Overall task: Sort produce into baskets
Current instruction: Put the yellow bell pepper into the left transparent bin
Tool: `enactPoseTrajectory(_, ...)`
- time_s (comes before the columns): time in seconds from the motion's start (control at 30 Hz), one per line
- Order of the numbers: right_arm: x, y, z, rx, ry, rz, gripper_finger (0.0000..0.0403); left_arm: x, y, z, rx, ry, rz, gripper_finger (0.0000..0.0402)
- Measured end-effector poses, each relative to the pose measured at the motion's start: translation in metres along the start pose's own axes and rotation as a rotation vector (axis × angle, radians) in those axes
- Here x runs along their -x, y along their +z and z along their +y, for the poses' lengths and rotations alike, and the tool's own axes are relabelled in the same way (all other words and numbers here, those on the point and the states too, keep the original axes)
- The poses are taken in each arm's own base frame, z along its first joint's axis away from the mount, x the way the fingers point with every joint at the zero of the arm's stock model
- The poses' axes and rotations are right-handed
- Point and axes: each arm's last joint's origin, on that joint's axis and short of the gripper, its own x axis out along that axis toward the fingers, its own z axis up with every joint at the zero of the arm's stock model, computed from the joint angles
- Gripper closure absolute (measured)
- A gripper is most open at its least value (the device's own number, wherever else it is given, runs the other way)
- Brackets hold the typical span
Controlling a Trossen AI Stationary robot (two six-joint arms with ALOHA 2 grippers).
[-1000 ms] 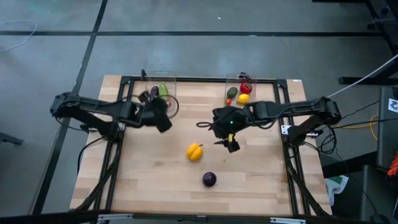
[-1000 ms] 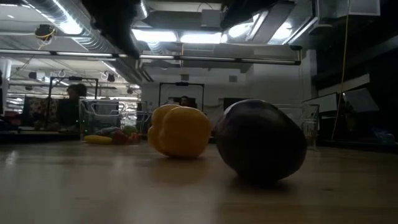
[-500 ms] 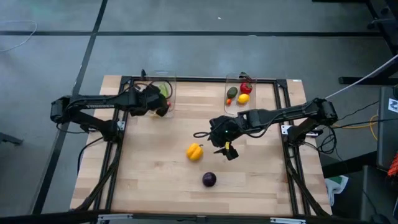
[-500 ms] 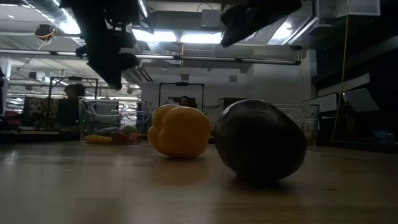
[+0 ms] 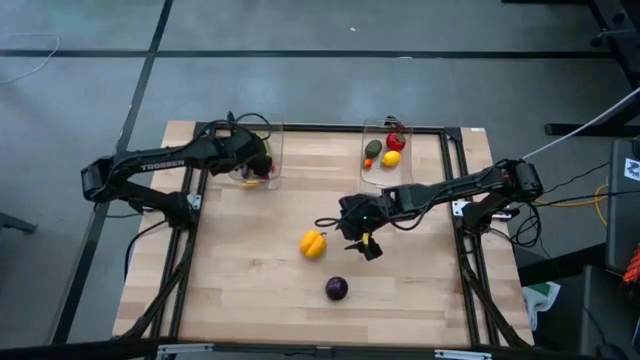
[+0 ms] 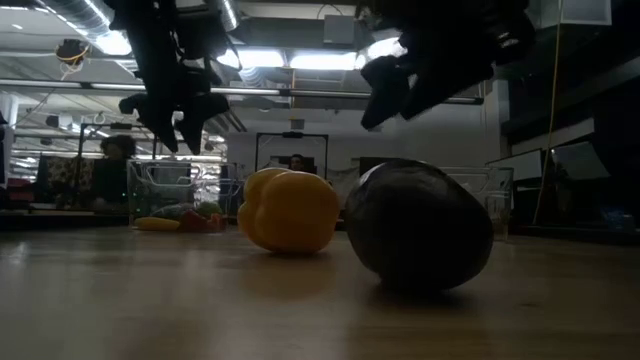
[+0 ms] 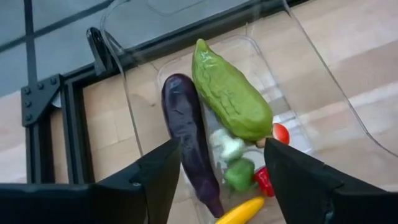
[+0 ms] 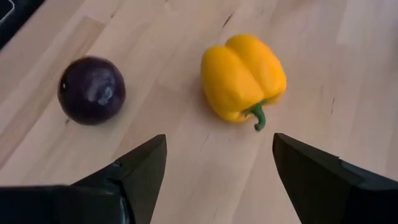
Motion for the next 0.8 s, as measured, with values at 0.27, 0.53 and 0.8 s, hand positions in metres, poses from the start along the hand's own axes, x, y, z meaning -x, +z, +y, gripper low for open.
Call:
enactPoseTrajectory(0.27, -0.001, -0.001, 0.000, -0.002, 0.000, 0.005, 0.0111, 0.000, 0.004, -0.004, 0.041, -0.059, -0.024, 0.0165)
enactPoseTrajectory(0.53, -0.004, -0.002, -0.002, -0.002, -0.058, 0.024, 0.0111, 0.018, 0.013, -0.036, -0.012, -0.426, -0.113, 0.0165)
enactPoseTrajectory(0.8, -0.023, -0.018, -0.005, 0.001, -0.200, 0.047, 0.0111, 0.053, -0.016, -0.070, -0.051, -0.685, -0.058, 0.0165)
